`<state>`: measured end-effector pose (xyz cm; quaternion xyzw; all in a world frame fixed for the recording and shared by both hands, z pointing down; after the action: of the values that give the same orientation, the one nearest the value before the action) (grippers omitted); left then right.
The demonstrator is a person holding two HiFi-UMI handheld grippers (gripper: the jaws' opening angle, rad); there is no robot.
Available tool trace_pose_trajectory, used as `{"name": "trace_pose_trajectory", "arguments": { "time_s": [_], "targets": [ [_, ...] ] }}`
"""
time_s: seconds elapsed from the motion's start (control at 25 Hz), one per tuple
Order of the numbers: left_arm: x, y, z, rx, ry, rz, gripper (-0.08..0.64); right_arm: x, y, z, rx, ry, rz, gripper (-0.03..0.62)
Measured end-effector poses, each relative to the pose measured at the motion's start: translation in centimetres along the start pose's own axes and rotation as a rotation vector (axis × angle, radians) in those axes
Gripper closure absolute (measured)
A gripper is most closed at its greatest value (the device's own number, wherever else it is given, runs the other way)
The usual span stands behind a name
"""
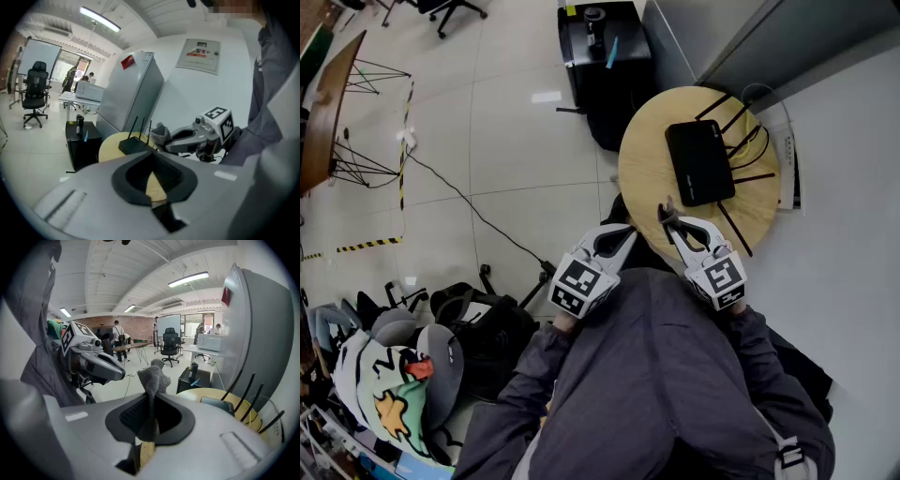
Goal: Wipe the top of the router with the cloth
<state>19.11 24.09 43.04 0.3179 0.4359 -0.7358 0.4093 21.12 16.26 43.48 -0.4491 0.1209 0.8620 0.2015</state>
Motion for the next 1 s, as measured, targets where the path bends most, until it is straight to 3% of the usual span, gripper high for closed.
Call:
{"name": "trace_pose_trajectory", "arguments": {
  "time_s": [0.28, 0.56, 0.76, 1.0],
  "targets": [
    [4.1, -6.5, 6.6, -0.075, -0.126, 0.028, 0.56, -0.9, 10.8, 5.5, -0.088, -0.043, 0.078, 0.563],
    [8.1, -10.5, 12.6, -0.185, -0.258, 0.1, 0.56, -1.6, 16.4, 7.6, -0.223, -0.053, 0.212, 0.563],
    [8.8, -9.4, 16.5, -0.359, -0.364, 0.156, 0.56, -4.2, 17.6, 8.0, -0.334, -0.1, 0.384, 0.563],
    [10.4, -9.9, 19.9, -0.562, -0.461, 0.237, 0.56, -6.4, 21.6, 9.7, -0.487, -0.106, 0.662, 0.563]
  ]
}}
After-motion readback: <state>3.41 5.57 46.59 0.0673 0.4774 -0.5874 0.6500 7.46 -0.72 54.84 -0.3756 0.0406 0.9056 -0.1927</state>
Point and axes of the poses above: the fingertips, and each gripper's own axes: z forward along the fingers, y to its right, x out of its top, the point moved 1 cm from there along -z, backward along the fingers, and after that the axes turned 2 degrees about -z, right-handed, at the moved point
